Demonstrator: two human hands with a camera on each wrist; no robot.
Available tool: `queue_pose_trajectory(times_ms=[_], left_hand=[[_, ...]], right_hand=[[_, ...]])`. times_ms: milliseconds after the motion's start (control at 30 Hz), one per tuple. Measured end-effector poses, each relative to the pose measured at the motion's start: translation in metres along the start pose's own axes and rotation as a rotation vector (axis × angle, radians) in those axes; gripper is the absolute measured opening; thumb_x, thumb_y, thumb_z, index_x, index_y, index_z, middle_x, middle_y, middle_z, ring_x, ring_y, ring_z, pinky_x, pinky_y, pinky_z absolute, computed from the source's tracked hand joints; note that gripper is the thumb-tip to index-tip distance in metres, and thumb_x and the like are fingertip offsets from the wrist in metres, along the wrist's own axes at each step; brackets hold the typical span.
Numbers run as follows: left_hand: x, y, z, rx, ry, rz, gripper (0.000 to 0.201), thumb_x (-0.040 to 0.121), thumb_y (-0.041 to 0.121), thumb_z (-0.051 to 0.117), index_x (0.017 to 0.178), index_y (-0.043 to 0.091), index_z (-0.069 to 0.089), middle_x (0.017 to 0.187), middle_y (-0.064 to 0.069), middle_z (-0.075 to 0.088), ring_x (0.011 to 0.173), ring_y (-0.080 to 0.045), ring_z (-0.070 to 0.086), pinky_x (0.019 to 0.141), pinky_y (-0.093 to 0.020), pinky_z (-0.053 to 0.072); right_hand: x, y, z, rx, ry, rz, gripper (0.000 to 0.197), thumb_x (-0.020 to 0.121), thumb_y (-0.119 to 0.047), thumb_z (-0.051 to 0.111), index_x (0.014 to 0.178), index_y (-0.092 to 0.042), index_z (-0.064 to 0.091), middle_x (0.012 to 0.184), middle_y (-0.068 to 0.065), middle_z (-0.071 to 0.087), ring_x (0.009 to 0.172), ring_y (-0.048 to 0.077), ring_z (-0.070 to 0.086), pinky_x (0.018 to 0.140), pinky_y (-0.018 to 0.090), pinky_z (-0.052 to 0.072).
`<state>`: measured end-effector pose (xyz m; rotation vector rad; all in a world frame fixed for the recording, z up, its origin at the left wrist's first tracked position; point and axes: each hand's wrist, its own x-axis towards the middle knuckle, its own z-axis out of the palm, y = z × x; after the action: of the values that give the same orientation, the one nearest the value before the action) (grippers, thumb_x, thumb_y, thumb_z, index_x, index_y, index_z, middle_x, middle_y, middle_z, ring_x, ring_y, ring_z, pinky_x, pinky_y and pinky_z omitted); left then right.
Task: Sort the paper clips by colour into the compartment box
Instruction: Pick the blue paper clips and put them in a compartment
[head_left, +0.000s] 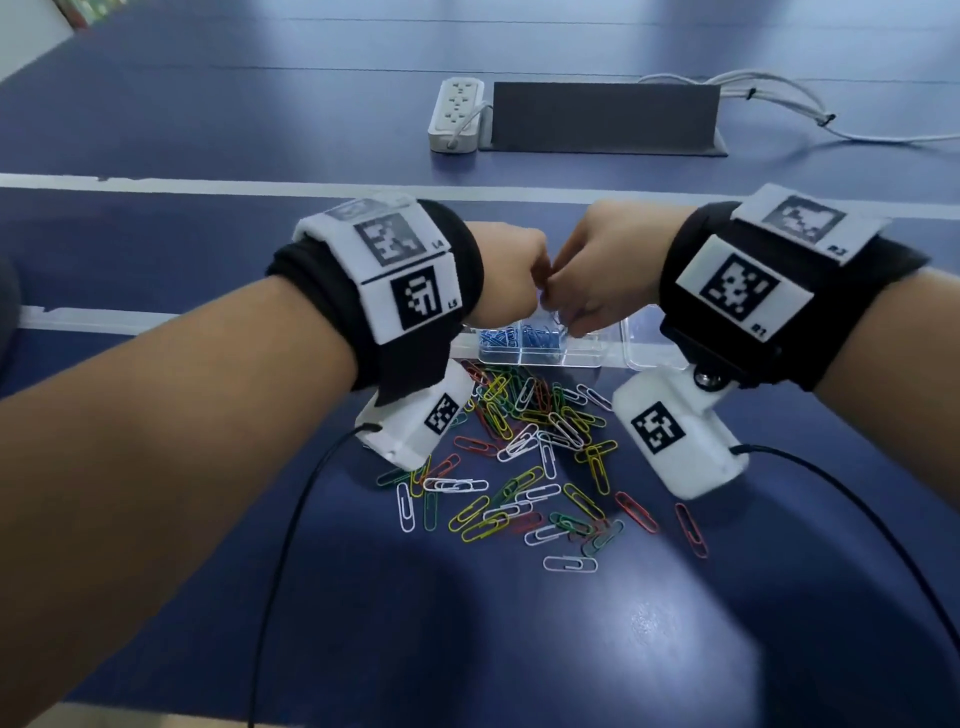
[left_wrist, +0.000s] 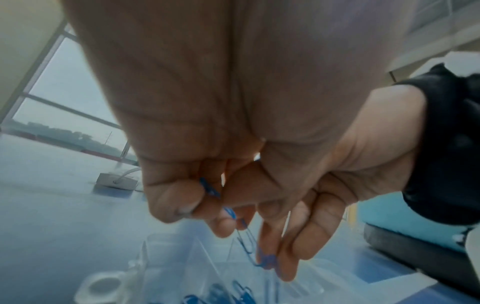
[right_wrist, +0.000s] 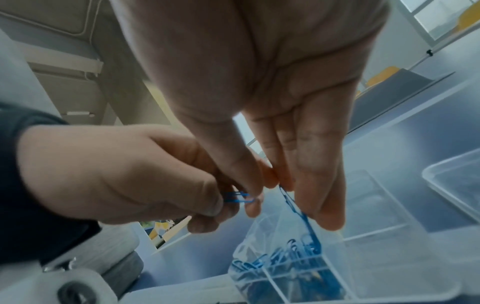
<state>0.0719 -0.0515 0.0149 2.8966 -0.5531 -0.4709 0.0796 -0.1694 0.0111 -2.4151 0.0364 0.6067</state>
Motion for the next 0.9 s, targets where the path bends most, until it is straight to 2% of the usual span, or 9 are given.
queue_pose_trajectory(times_ms=[133, 267, 433, 533, 633, 700, 800, 833, 900], left_hand=[[-0.001, -0.003, 0.002, -0.120, -0.069, -0.024, 0.038, 0.090, 0.015, 0.045, 0.128, 0.017, 0.046, 0.123, -0.007, 0.060, 0.104, -0.026, 0.058, 0.090, -0.029, 0.046], [0.000, -0.005, 0.003, -0.329, -0.120, -0.020, 0.041, 0.086, 0.003, 0.047, 0.126, 0.015, 0.050, 0.112, -0.014, 0.068, 0.101, -0.031, 0.065, 0.094, -0.043, 0.051], [-0.006, -0.004, 0.006, -0.400, -0.087, -0.015, 0.049, 0.087, -0.002, 0.044, 0.134, 0.013, 0.045, 0.110, -0.014, 0.070, 0.101, -0.030, 0.067, 0.096, -0.040, 0.051], [-0.009, -0.004, 0.006, -0.383, -0.072, -0.008, 0.054, 0.087, -0.002, 0.040, 0.138, 0.016, 0.041, 0.113, -0.011, 0.068, 0.102, -0.027, 0.066, 0.096, -0.039, 0.051], [-0.012, -0.004, 0.007, -0.312, -0.033, 0.027, 0.052, 0.088, 0.005, 0.043, 0.137, 0.021, 0.042, 0.115, -0.004, 0.067, 0.099, -0.021, 0.063, 0.096, -0.033, 0.050], [-0.017, -0.005, 0.008, -0.260, 0.023, 0.053, 0.045, 0.088, 0.010, 0.046, 0.130, 0.024, 0.048, 0.109, 0.002, 0.068, 0.094, -0.017, 0.059, 0.091, -0.027, 0.047], [-0.025, -0.007, 0.010, -0.179, 0.081, 0.083, 0.029, 0.085, 0.015, 0.050, 0.109, 0.024, 0.061, 0.088, 0.008, 0.066, 0.080, -0.013, 0.057, 0.079, -0.022, 0.043], [-0.027, -0.008, 0.012, -0.149, 0.075, 0.088, 0.024, 0.084, 0.016, 0.051, 0.103, 0.024, 0.064, 0.080, 0.010, 0.062, 0.071, -0.010, 0.055, 0.074, -0.021, 0.040], [-0.030, -0.012, 0.017, -0.088, 0.044, 0.097, 0.017, 0.084, 0.018, 0.054, 0.095, 0.023, 0.066, 0.068, 0.012, 0.056, 0.059, -0.001, 0.049, 0.066, -0.021, 0.037]], right_hand=[[-0.003, 0.000, -0.001, 0.090, 0.012, 0.000, 0.012, 0.083, -0.004, 0.060, 0.095, -0.005, 0.060, 0.091, 0.019, 0.064, 0.071, 0.027, 0.064, 0.070, 0.030, 0.059], [-0.006, 0.003, -0.001, 0.175, 0.049, 0.018, 0.027, 0.086, -0.003, 0.053, 0.111, 0.005, 0.061, 0.092, 0.018, 0.062, 0.067, 0.025, 0.062, 0.069, 0.032, 0.057], [-0.012, 0.008, -0.005, 0.101, 0.058, 0.087, 0.027, 0.086, -0.002, 0.046, 0.106, 0.004, 0.064, 0.089, 0.012, 0.074, 0.087, 0.029, 0.072, 0.086, 0.041, 0.057], [-0.018, 0.012, -0.005, 0.084, 0.052, 0.077, 0.024, 0.087, -0.001, 0.044, 0.101, 0.001, 0.064, 0.079, 0.008, 0.072, 0.083, 0.031, 0.071, 0.085, 0.043, 0.057], [-0.025, 0.019, -0.001, 0.049, 0.039, 0.050, 0.020, 0.088, -0.002, 0.045, 0.087, -0.009, 0.064, 0.070, 0.006, 0.067, 0.068, 0.029, 0.063, 0.075, 0.041, 0.059], [-0.030, 0.023, 0.002, -0.077, 0.043, 0.005, 0.020, 0.085, -0.007, 0.050, 0.082, -0.012, 0.069, 0.065, 0.004, 0.065, 0.062, 0.026, 0.062, 0.071, 0.036, 0.060], [-0.039, 0.028, 0.011, -0.305, 0.051, -0.045, 0.013, 0.080, -0.017, 0.058, 0.074, -0.020, 0.069, 0.054, 0.000, 0.063, 0.051, 0.017, 0.061, 0.070, 0.026, 0.056], [-0.042, 0.029, 0.016, -0.368, 0.060, -0.061, 0.011, 0.079, -0.018, 0.060, 0.074, -0.021, 0.070, 0.055, -0.001, 0.064, 0.054, 0.016, 0.062, 0.072, 0.025, 0.055], [-0.044, 0.031, 0.024, -0.462, 0.086, -0.093, 0.012, 0.078, -0.016, 0.061, 0.082, -0.021, 0.072, 0.074, 0.002, 0.071, 0.071, 0.021, 0.065, 0.078, 0.029, 0.055]])
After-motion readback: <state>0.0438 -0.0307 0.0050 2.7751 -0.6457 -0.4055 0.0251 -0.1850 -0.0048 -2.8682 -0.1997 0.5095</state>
